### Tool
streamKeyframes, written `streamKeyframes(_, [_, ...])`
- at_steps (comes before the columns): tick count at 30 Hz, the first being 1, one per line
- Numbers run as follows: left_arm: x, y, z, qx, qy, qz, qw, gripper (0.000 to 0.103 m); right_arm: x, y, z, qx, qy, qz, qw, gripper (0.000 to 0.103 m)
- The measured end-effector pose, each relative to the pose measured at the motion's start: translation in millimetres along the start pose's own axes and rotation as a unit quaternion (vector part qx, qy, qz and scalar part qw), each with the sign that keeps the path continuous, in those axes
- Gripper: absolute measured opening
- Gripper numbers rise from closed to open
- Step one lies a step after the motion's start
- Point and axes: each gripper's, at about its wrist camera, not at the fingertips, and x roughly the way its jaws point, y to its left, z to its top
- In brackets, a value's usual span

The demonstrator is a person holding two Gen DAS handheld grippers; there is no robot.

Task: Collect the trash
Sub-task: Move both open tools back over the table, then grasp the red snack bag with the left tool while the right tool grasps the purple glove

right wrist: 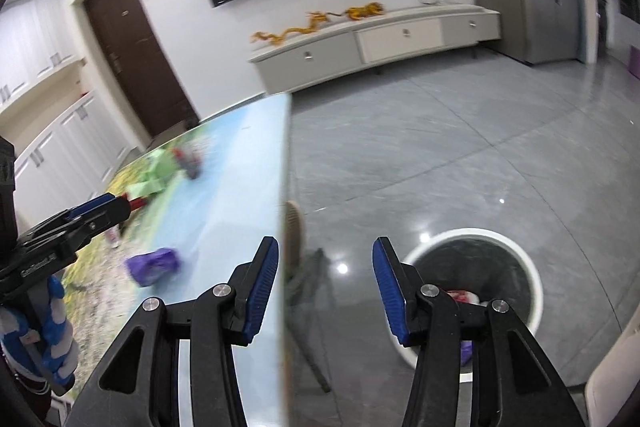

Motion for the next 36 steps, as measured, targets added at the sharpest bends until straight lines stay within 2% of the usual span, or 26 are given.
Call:
streamKeyframes(6, [-32, 42, -14, -0.027, -0.026, 0.051, 0.998, 0.057, 3, 53, -7, -0.035, 0.011, 0.037, 0.999, 0.049])
streamKeyframes(12, [-48, 67, -26, -0.048, -0.043, 0.072, 0.9953, 0.058, 6, 95, -17, -0.062, 0.027, 0.059, 0.996, 0.049])
streamKeyframes(15, [-54, 79, -32, -0.057, -0.05, 0.08, 0.994, 0.064, 8, 112, -20, -0.071, 0.033, 0.065, 0.995, 0.05])
streamKeyframes(28, [-57, 120, -45, -0.091, -0.057, 0.089, 0.9903, 0.065, 31, 159, -23, -0.093, 0.06, 0.071, 0.991, 0.054])
streamKeyframes(36, [-50, 136, -53, -0.102, -0.05, 0.086, 0.9898, 0.066, 35, 166, -30, -0.09, 0.074, 0.067, 0.991, 0.054])
